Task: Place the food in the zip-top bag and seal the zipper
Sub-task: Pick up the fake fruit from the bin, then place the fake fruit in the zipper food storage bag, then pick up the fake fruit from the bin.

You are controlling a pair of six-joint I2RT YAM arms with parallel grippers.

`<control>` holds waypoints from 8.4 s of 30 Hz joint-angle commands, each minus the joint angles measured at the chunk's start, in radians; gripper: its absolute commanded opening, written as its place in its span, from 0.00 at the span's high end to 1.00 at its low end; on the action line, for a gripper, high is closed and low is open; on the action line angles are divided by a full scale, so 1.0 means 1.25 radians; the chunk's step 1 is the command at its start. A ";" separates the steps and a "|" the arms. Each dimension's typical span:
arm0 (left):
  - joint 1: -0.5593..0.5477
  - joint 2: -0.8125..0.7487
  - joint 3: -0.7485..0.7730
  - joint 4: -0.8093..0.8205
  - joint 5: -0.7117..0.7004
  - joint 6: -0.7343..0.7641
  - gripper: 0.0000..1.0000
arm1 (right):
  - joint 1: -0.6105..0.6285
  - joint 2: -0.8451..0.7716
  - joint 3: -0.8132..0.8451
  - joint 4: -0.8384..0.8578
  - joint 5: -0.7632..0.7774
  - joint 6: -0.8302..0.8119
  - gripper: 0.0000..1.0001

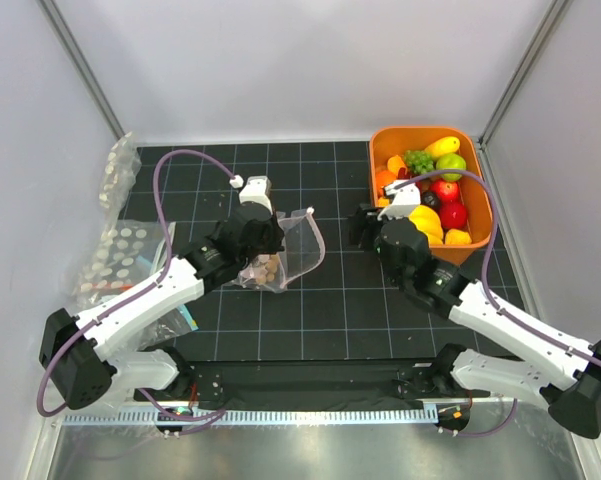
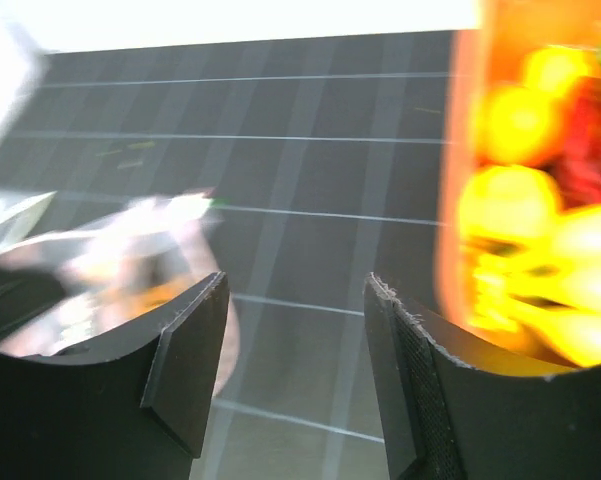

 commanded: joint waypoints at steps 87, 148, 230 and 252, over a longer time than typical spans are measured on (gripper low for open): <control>-0.001 -0.058 -0.049 0.051 -0.023 0.019 1.00 | -0.382 0.035 0.090 0.003 -0.203 0.140 0.64; -0.062 -0.318 -0.133 0.082 -0.116 0.019 1.00 | 0.068 0.154 -0.029 0.321 -0.361 -0.043 0.08; -0.062 -0.299 -0.172 0.148 -0.007 -0.019 1.00 | -0.702 0.884 0.672 0.138 -0.006 0.077 0.40; -0.061 -0.252 -0.165 0.153 0.009 -0.008 1.00 | -0.696 0.530 0.537 0.009 -0.087 0.103 0.51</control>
